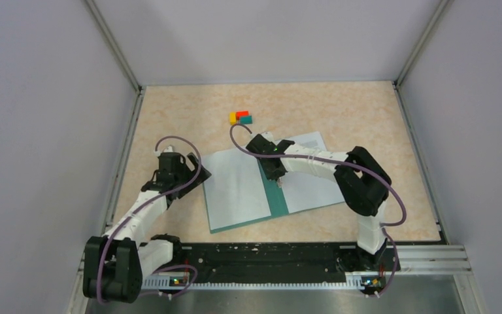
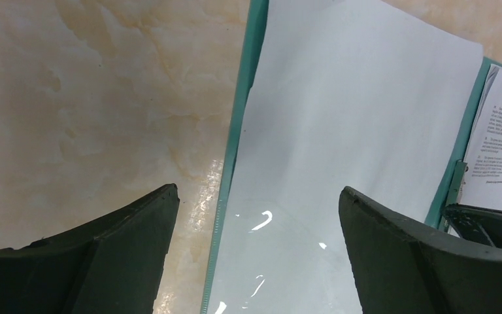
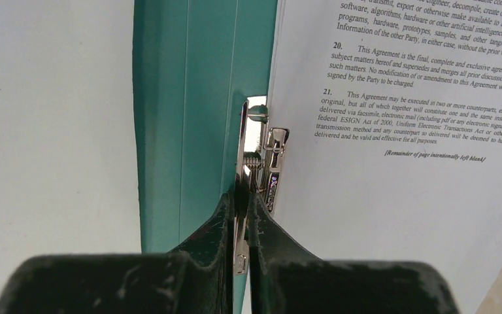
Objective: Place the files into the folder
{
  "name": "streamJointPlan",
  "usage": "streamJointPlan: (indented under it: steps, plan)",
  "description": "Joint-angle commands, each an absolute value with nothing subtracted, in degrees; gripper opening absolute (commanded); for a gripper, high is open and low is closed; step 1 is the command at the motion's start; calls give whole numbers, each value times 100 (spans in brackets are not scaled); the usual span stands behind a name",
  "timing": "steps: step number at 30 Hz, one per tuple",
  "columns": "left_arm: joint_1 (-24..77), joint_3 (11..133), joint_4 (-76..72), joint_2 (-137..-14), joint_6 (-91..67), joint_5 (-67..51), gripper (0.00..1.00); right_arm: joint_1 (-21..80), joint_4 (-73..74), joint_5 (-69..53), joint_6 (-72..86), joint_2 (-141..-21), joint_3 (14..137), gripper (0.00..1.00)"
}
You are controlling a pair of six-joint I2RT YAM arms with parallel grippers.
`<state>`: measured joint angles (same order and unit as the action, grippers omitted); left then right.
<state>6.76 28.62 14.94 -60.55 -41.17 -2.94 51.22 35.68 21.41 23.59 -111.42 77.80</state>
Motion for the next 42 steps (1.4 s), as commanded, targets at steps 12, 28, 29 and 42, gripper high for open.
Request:
streamJointPlan:
  steps: [12, 28, 29, 42]
  plan:
    - [536, 2193, 117, -6165, -4460, -1694, 97, 4575, 3941, 1516, 2116, -9989, 8296, 0]
    - [532, 2160, -633, -5617, -5134, -2714, 96, 4536, 3671, 1341, 2207, -10268, 8098, 0]
    - [530, 2195, -587, -5566, -5133, -2736, 96, 4540, 3597, 1269, 2245, -10294, 8043, 0]
    - [536, 3082, 1138, -5214, -4422, -2155, 88, 4761, 2361, 659, 2913, -10679, 7309, 0]
